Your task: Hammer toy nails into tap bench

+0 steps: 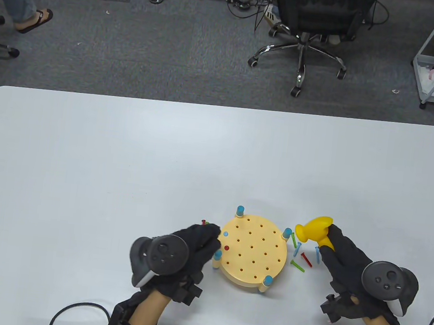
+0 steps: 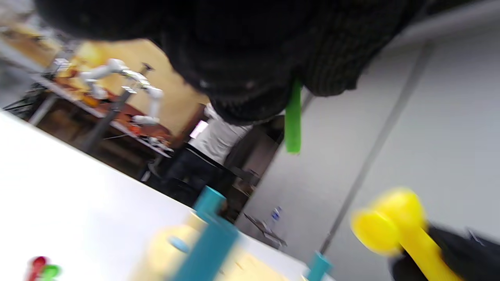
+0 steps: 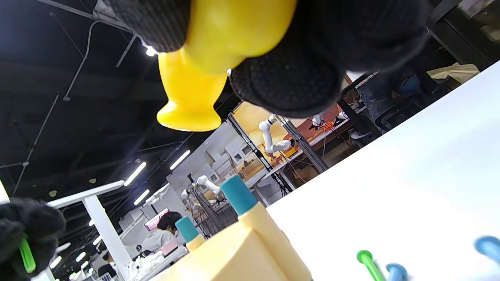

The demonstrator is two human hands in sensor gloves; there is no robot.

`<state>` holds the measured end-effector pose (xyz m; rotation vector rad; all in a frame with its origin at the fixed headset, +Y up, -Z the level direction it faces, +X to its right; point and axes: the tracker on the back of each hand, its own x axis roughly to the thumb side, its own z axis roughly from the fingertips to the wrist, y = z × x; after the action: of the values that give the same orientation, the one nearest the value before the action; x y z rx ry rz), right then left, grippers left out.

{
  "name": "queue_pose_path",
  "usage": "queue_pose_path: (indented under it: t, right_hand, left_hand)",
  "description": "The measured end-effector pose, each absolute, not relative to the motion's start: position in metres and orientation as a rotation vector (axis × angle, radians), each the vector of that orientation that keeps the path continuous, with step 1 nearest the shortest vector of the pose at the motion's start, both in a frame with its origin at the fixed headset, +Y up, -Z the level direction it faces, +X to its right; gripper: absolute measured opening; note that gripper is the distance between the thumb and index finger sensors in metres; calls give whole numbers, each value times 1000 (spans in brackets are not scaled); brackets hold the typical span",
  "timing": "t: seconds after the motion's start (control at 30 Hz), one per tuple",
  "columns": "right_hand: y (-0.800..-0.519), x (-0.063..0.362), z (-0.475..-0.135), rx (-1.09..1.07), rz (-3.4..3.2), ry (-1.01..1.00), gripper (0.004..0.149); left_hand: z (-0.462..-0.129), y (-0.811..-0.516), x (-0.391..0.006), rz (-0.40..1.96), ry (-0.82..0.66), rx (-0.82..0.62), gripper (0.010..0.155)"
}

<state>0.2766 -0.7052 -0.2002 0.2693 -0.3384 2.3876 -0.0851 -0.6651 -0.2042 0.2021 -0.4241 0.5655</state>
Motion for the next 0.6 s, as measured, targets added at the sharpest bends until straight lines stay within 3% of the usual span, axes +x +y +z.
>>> queue_pose_path:
  t: [0.13, 0.27, 0.6]
  right_hand:
    - [-708, 273, -199, 299, 2452, -347, 64]
    - [-708, 272, -198, 316, 2452, -352, 63]
    - [-709, 271, -196, 347, 2461, -357, 63]
  left_hand:
    - [-202, -665, -27, 170, -514, 162, 42]
    - [-209, -670, 1, -103, -529, 106, 41]
    - [-222, -677, 10, -134, -501, 22, 41]
